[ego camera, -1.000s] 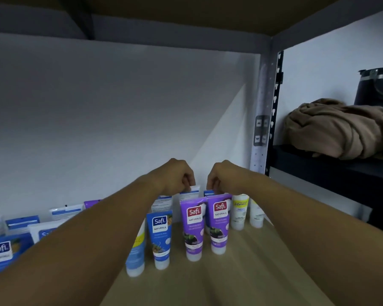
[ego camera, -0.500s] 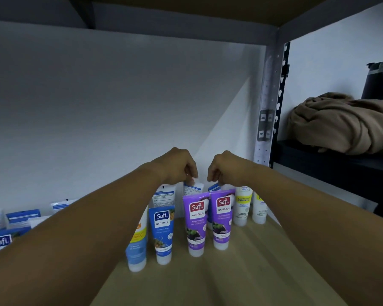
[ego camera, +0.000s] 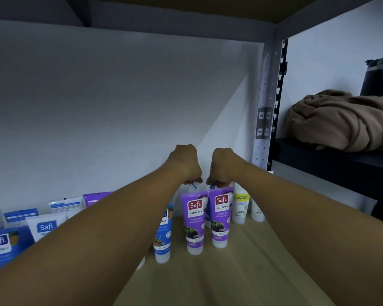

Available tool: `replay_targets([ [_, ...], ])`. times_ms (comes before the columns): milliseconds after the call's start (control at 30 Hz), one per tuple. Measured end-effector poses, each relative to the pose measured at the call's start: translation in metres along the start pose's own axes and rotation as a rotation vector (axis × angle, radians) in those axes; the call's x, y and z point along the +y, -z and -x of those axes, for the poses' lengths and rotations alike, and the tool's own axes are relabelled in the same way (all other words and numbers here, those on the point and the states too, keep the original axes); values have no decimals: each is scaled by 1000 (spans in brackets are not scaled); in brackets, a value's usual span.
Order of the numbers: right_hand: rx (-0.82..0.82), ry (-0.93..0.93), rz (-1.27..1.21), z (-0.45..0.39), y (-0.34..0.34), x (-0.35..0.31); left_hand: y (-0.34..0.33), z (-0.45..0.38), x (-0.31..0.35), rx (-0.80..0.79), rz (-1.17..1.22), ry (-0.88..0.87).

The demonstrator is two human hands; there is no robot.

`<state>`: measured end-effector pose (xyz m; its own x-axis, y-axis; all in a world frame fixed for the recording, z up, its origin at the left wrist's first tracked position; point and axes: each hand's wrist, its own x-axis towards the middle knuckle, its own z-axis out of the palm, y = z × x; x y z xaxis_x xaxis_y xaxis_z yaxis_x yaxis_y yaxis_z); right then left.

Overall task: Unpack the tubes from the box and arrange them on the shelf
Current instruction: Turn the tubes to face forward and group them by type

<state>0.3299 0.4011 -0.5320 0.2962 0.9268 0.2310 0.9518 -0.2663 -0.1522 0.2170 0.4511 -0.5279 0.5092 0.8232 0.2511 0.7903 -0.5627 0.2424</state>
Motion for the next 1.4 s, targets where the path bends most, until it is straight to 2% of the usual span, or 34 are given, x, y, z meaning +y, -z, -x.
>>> replay_targets([
  [267,-95,164,77,-1,4,0,6,-3,-18,-125,16,-22],
  [467,-73,297,77,2,6,5,7,-1,-26,-143,36,-189],
  [933,-124,316,19,6,9,7,2,10,-43,-122,141,-285],
  [1100,-72,300,-32,5,18,-2,25,19,-62,-148,139,-269],
  [1233,-2,382,-127,3,28,-29,60,36,-91,-197,137,-217],
  [1400,-72,511,-127,6,23,-78,83,55,-126,-256,40,-168],
])
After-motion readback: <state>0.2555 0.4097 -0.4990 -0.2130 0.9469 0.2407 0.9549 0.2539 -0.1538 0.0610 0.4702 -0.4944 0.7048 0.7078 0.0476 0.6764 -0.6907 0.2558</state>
